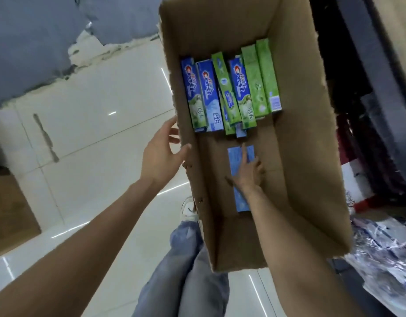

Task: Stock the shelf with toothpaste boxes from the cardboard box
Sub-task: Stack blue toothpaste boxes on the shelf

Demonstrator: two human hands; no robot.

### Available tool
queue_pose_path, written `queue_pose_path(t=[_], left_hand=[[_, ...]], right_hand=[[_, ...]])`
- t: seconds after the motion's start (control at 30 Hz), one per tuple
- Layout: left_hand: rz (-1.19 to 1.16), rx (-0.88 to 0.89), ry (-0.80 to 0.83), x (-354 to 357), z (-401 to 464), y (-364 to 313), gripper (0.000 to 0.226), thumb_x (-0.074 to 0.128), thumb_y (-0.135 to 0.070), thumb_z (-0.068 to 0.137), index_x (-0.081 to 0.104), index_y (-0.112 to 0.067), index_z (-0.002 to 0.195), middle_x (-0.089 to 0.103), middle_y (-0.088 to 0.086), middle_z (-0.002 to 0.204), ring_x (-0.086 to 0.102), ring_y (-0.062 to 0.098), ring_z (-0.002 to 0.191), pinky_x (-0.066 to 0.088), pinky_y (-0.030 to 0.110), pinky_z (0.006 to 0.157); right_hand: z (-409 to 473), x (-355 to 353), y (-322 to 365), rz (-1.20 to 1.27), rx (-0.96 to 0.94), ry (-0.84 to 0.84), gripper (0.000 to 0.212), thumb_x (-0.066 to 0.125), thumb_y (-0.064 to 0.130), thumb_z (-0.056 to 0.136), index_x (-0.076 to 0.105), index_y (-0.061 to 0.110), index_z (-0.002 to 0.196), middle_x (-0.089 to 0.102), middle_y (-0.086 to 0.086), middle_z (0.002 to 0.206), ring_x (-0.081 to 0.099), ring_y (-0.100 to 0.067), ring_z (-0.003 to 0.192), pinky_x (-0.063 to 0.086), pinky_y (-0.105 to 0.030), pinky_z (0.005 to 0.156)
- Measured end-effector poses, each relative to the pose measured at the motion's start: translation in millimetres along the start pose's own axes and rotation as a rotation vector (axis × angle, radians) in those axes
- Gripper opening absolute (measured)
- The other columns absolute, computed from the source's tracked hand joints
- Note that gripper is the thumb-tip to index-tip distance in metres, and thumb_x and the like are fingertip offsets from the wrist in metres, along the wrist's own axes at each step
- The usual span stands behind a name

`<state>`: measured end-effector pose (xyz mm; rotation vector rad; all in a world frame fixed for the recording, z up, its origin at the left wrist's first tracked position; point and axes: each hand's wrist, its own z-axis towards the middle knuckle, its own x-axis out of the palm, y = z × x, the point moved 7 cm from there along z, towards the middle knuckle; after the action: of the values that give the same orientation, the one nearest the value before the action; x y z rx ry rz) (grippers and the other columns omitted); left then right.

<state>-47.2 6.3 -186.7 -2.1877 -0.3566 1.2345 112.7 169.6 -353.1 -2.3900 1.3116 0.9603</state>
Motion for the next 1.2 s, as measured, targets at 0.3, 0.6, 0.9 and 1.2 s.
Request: queue_pose_path(t=[0.3,0.6,0.9,1.2], left_hand=[[0.034,-0.010,0.028,-5,-4,-3,0.068,0.066,-0.037,0.085,0.032,-0.029,0.143,0.050,-0.006,0.127,0.050,0.007,0.109,0.044,0.025,0.088],[-0.593,-0.189,0.624,-36,-112,-130,0.078,0.071,-0.038,0.079,0.028,-0.034,0.144,0.043,-0.007,0.138,0.051,0.003,0.116,0.046,0.019,0.088],[-0.775,-0.034,0.700,-123,-199,-234,0.066,0.070,0.002,0.079,0.039,-0.022,0.131,0.065,0.001,0.118,0.067,0.011,0.099,0.055,0.024,0.075],[-0.435,0.351,0.693,-131,-268,-285,0.063,0.073,-0.022,0.080,0.039,-0.026,0.134,0.060,-0.016,0.119,0.059,-0.003,0.105,0.048,0.023,0.092]], right_hand=[[-23,-26,5,0.443,-0.086,-0.035,0.114,0.077,0.021,0.075,-0.008,0.043,0.146,0.024,-0.016,0.137,0.042,-0.036,0.118,0.040,-0.042,0.095],[-221,-209,27,1.594,-0.304,0.063,0.059,0.065,0.017,0.079,0.043,0.031,0.131,0.059,0.002,0.124,0.059,-0.016,0.111,0.052,-0.031,0.087],[-400,-294,23,1.575,-0.310,-0.062,0.029,0.051,0.016,0.095,0.051,0.022,0.124,0.067,0.003,0.107,0.068,-0.006,0.085,0.055,-0.024,0.069],[-475,-270,-52,1.871,0.038,-0.301,0.024,0.058,0.020,0.085,0.055,0.010,0.107,0.068,-0.010,0.097,0.067,-0.017,0.074,0.055,-0.036,0.075]])
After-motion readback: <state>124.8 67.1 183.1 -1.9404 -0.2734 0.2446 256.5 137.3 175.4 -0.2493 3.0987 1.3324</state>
